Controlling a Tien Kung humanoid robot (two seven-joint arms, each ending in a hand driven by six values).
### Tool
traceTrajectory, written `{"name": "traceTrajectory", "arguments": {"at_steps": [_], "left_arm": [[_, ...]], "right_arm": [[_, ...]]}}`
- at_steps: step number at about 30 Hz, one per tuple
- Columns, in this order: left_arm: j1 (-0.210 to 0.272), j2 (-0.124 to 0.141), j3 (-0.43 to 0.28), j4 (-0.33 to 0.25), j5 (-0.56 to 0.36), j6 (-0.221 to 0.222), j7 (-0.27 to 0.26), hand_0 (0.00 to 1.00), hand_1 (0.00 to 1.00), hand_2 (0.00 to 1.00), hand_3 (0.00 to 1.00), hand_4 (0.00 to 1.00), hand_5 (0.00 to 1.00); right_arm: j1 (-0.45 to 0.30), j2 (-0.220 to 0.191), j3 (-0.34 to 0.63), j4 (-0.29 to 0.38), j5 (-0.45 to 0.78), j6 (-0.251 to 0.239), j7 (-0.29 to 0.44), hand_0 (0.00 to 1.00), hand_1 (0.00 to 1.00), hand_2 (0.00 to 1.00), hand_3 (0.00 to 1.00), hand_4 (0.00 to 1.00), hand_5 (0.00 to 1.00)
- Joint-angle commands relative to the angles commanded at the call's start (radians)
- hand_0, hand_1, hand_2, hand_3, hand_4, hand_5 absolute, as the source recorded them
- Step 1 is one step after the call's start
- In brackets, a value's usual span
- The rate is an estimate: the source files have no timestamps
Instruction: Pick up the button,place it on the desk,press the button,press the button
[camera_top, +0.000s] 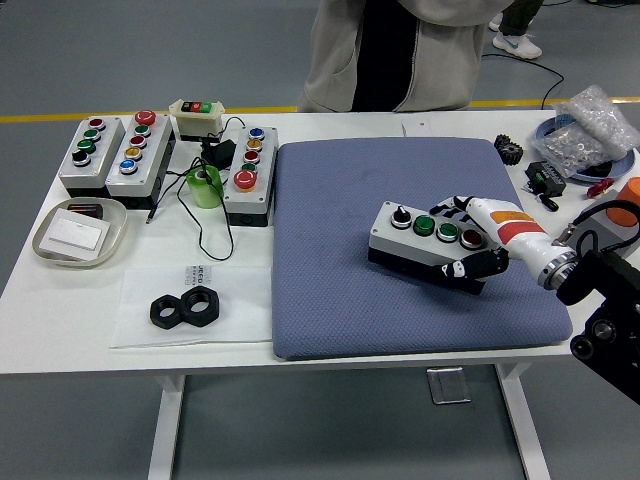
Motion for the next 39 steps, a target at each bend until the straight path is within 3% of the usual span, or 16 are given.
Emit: {"name": "traceTrajectory", "arguments": {"at_steps": [7, 11, 15, 32, 38, 39], "left_arm": [[-0.001, -0.001, 0.0, 0.0, 0.0, 0.0, 0.0, 0.762, 0.828, 0.86, 0.825, 0.629, 0.998], [-0.001, -0.001, 0.001, -0.001, -0.002, 0.0, 0.0, 0.762, 0.827, 0.86, 0.825, 0.627, 0.998], [0.0, -0.001, 0.003, -0.001, -0.003, 0.0, 0.0, 0.762, 0.827, 0.86, 0.826, 0.627, 0.998], [-0.002, -0.001, 0.008, -0.002, -0.011, 0.001, -0.002, 0.763, 0.828, 0.86, 0.826, 0.627, 0.998], [-0.001, -0.001, 0.005, -0.002, -0.007, 0.001, -0.001, 0.763, 0.827, 0.86, 0.826, 0.627, 0.998], [0.0, -0.001, 0.003, -0.002, -0.004, 0.001, 0.0, 0.763, 0.827, 0.86, 0.826, 0.627, 0.998]], "right_arm": [[0.032, -0.014, -0.048, -0.029, -0.022, -0.011, 0.193, 0.344, 0.398, 0.545, 0.736, 0.874, 0.082], [0.059, -0.023, -0.103, -0.036, -0.053, -0.014, 0.23, 0.358, 0.408, 0.548, 0.742, 0.87, 0.083], [0.082, -0.024, -0.15, -0.044, -0.072, -0.024, 0.246, 0.359, 0.41, 0.548, 0.746, 0.867, 0.079], [0.123, 0.002, -0.18, -0.107, -0.082, -0.012, 0.26, 0.374, 0.428, 0.559, 0.761, 0.856, 0.061], [0.123, 0.0, -0.178, -0.107, -0.099, 0.015, 0.248, 0.402, 0.452, 0.585, 0.791, 0.842, 0.059], [0.122, -0.001, -0.178, -0.107, -0.102, 0.022, 0.246, 0.451, 0.488, 0.644, 0.858, 0.842, 0.051]]}}
